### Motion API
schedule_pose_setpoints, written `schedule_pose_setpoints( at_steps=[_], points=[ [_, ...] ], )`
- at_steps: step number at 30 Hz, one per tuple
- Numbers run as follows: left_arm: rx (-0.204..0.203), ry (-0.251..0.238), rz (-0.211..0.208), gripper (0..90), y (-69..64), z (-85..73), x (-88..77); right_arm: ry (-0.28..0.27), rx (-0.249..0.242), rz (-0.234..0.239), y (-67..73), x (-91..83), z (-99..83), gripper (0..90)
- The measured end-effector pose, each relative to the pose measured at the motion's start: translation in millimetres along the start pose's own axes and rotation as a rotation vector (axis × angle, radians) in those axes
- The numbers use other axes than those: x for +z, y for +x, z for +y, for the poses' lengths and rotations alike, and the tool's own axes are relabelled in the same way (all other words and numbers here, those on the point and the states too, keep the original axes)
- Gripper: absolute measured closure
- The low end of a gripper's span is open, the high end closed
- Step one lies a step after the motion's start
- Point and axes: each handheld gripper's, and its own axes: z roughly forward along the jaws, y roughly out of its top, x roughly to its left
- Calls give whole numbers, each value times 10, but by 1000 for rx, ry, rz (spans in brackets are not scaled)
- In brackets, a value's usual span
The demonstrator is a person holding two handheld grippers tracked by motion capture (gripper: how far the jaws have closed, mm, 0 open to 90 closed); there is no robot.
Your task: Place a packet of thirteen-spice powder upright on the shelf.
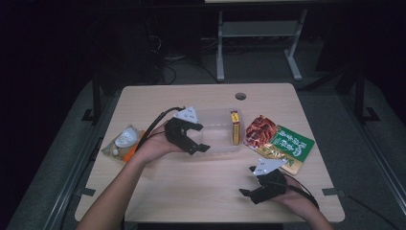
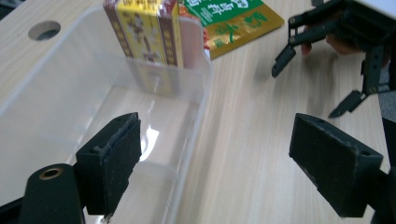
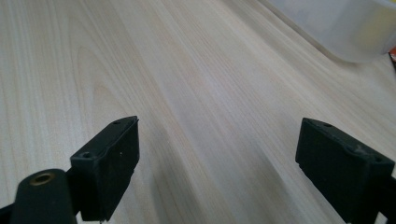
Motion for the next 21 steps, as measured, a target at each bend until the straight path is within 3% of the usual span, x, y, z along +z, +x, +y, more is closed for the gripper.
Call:
schedule_pose_setpoints(
  at_steps=[9, 21],
  points=[
    [-15, -3, 24, 164, -184, -356, -117, 6, 1, 0, 8, 9, 6, 133],
    [-30, 10, 60, 165, -427, -848, -100, 8, 6, -6, -10, 11, -1, 133]
  ],
)
